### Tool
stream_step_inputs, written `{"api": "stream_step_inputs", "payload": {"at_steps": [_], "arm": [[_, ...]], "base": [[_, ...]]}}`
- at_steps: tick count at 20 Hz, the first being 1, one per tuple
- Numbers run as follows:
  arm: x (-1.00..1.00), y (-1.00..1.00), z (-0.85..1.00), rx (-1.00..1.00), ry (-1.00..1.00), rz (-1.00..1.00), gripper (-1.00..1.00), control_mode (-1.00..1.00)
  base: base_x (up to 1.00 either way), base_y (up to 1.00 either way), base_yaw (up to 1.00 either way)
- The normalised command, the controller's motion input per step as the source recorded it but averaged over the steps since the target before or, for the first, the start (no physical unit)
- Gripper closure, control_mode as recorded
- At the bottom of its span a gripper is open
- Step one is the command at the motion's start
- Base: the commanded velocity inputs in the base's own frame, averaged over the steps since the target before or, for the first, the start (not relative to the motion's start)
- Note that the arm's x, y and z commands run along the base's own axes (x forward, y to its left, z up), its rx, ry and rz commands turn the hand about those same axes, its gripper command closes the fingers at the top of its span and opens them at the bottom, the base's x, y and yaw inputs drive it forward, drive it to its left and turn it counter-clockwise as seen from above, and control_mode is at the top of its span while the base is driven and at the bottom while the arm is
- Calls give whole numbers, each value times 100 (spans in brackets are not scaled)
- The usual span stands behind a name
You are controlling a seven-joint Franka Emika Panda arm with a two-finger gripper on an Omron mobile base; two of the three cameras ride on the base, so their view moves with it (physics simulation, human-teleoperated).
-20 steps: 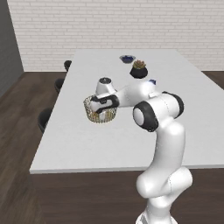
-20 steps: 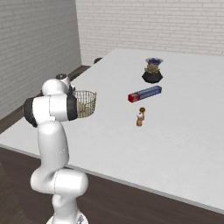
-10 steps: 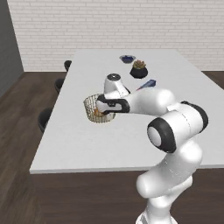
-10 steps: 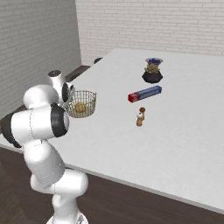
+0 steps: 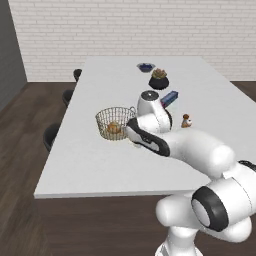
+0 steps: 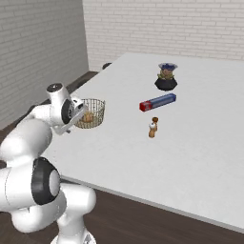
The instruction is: Open the cabinet, pick up the bread from the cabinet and place it in the basket. Then move the basket to the dining counter.
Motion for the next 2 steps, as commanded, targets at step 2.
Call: {"api": "stream_step_inputs", "payload": {"at_steps": [2], "arm": [[-100, -52, 25, 11, 0, -42, -100, -100]], "base": [[0, 0, 0]]}}
